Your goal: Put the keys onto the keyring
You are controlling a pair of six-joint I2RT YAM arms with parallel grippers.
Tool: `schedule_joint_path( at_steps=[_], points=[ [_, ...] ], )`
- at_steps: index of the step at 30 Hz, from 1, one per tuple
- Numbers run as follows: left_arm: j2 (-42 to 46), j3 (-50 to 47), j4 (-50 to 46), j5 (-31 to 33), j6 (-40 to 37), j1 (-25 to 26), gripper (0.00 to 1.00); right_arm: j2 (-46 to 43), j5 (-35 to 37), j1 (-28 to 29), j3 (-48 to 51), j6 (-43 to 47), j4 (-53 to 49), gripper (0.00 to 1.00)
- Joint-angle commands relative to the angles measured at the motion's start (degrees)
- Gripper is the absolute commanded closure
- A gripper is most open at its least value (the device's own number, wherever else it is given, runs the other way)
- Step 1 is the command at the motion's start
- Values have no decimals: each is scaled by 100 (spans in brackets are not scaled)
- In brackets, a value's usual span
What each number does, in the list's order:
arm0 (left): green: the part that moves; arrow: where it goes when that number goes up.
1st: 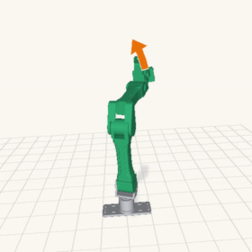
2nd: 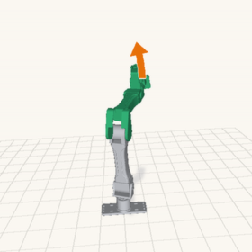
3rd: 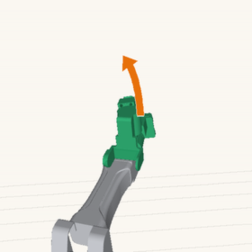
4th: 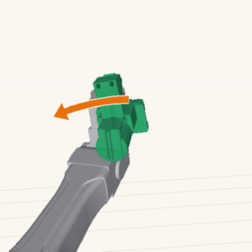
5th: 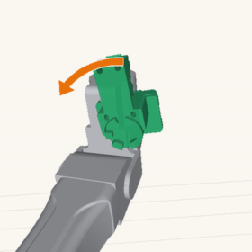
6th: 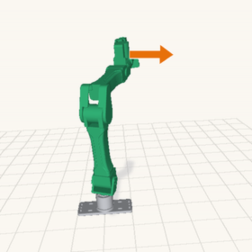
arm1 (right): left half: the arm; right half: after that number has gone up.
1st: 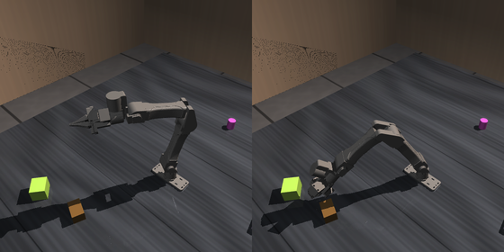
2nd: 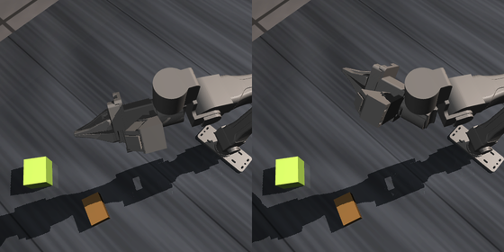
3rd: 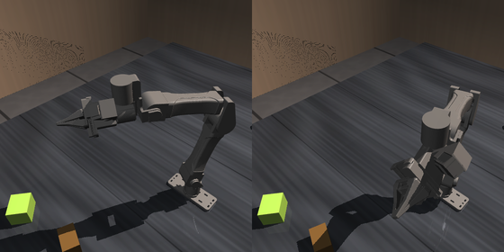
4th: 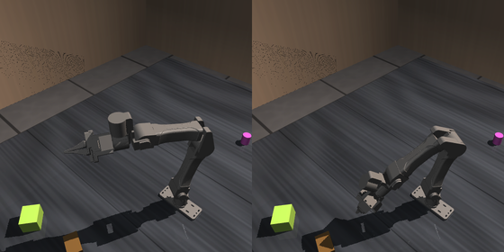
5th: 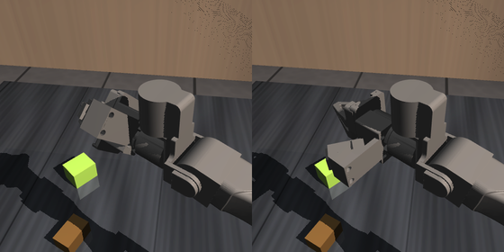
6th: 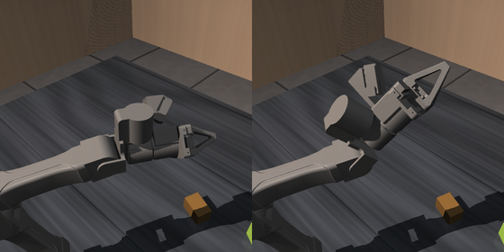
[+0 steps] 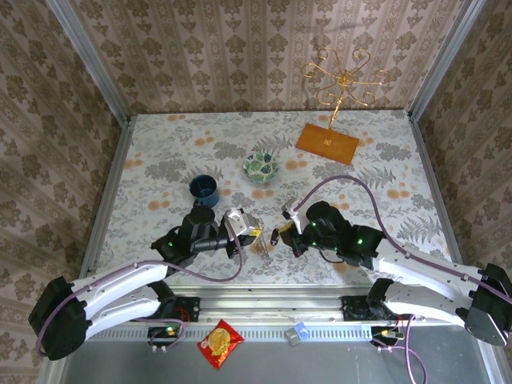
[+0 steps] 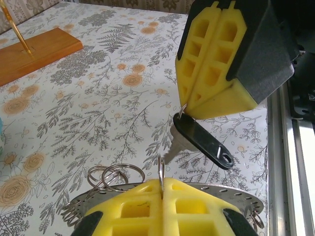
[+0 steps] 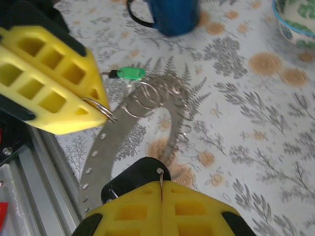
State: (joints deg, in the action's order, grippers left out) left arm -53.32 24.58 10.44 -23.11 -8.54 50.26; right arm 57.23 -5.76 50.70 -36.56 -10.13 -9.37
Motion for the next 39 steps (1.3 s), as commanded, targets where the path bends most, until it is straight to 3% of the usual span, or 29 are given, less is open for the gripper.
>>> schedule_joint_path(
  at_steps=[1, 7, 11, 15, 21, 39],
  points=[
    [-3, 257, -37, -52, 134, 53, 100, -61, -400, 45, 71, 615, 564, 100],
    [-20, 285, -89, -55, 102, 80, 100, -12, -635, 62, 72, 1085, 692, 100],
    [31, 278, -171, 34, 75, 82, 100, 156, 348, 61, -143, 863, -129, 100],
    [128, 210, -230, 107, 28, 89, 100, 448, 1043, 54, -354, -69, -1471, 100],
    [129, 146, -116, 97, 10, 78, 100, 1062, 931, 63, -604, -1297, -2821, 100],
    [163, 108, -126, 114, -96, 64, 100, 3220, 932, 38, -1318, -1642, -2893, 100]
  ],
)
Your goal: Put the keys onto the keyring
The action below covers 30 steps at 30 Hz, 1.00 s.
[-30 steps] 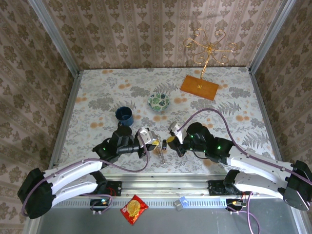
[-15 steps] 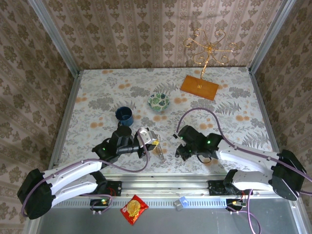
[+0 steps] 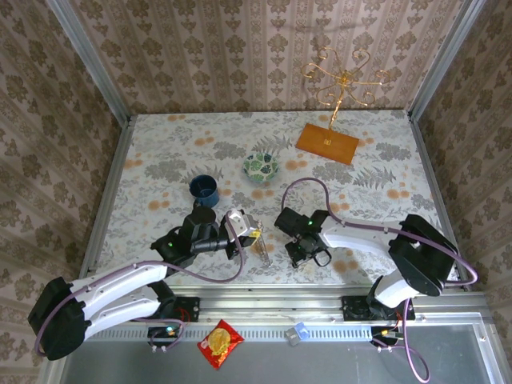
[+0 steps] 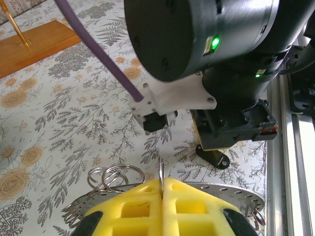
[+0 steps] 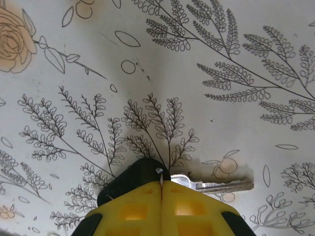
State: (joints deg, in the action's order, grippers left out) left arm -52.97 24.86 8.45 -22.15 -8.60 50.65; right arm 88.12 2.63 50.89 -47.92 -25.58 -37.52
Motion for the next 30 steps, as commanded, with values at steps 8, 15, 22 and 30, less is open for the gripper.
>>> schedule_joint_path(
  at_steps=[8, 15, 22, 30],
  points=[
    [122, 76, 78, 17, -89, 32, 100, 301, 86, 16, -294, -98, -106, 92],
    [101, 74, 104, 10, -98, 32, 100, 223, 86, 9, -301, -90, -112, 81],
    [106, 71, 93, 9, -98, 30, 100, 236, 101, 10, -323, -93, -115, 85],
    [104, 71, 94, 9, -98, 29, 100, 209, 123, 9, -363, -72, -170, 88]
  ],
)
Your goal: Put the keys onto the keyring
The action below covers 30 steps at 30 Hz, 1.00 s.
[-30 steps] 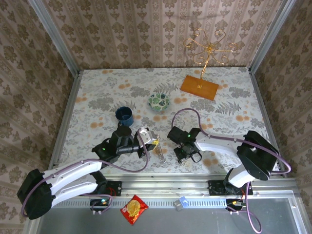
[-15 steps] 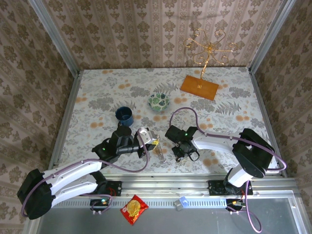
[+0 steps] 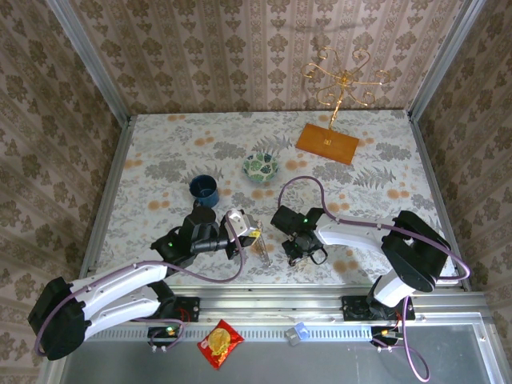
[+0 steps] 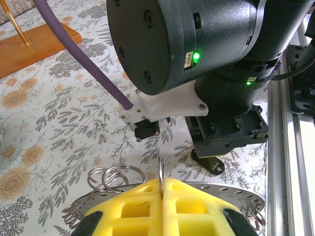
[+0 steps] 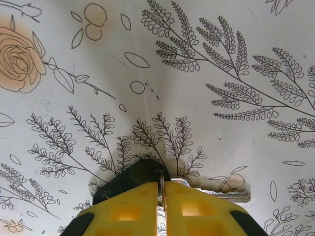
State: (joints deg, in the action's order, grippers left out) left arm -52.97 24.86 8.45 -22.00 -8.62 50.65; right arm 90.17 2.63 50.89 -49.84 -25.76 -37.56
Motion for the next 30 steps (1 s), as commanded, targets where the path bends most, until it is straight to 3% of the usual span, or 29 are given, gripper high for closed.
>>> schedule_joint_path(
  at_steps=[1, 12, 22, 30],
  points=[
    [103, 71, 90, -7, -96, 31, 100, 1, 131, 15, -168, -52, -172, 88],
    [107, 63, 100, -15, -95, 25, 100, -16, 141, 11, -187, -43, -210, 89],
    [128, 66, 70, -17, -96, 24, 100, -90, 143, 15, -191, -12, -245, 100],
    [124, 71, 92, -6, -29, 24, 100, -1163, 234, 69, 224, 384, 326, 100]
  ],
)
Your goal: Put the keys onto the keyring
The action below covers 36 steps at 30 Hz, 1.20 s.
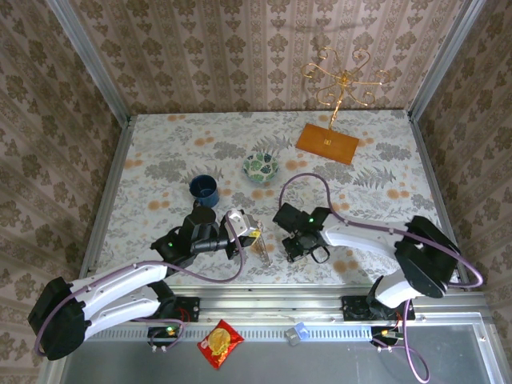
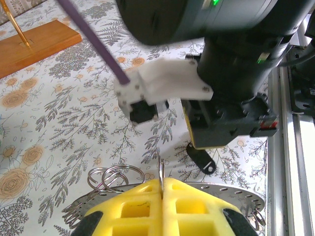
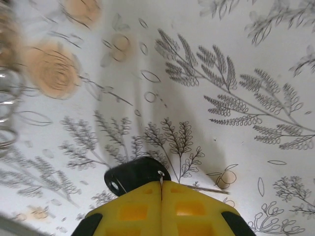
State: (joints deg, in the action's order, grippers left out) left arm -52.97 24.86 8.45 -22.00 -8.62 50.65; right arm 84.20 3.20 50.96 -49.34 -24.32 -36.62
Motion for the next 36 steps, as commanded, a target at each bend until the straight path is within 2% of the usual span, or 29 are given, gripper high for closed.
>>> schedule_joint_path(
  at_steps=[1, 8, 12, 17, 21, 29, 36],
  points=[
    [125, 71, 104, 0, -19, 25, 100, -794, 153, 71, 254, 323, 362, 100],
    [114, 137, 104, 2, 68, 30, 100, -2270, -117, 220, 889, 1342, 1553, 100],
    [102, 177, 80, -10, 106, 32, 100, -2588, -202, 231, 984, 1654, 1846, 100],
    [81, 211, 84, -40, 147, 31, 100, -2587, -430, 263, 1012, 1885, 2127, 100],
    [50, 248, 92, -68, 169, 31, 100, -2370, 371, 301, 859, 1846, 2096, 100],
    [15, 221, 234, -78, 259, 28, 100, -1580, 1072, 597, 223, 1409, 1966, 100],
    [-5, 220, 224, -33, 261, 38, 100, -1350, 675, 688, -161, 759, 2085, 100]
  ],
)
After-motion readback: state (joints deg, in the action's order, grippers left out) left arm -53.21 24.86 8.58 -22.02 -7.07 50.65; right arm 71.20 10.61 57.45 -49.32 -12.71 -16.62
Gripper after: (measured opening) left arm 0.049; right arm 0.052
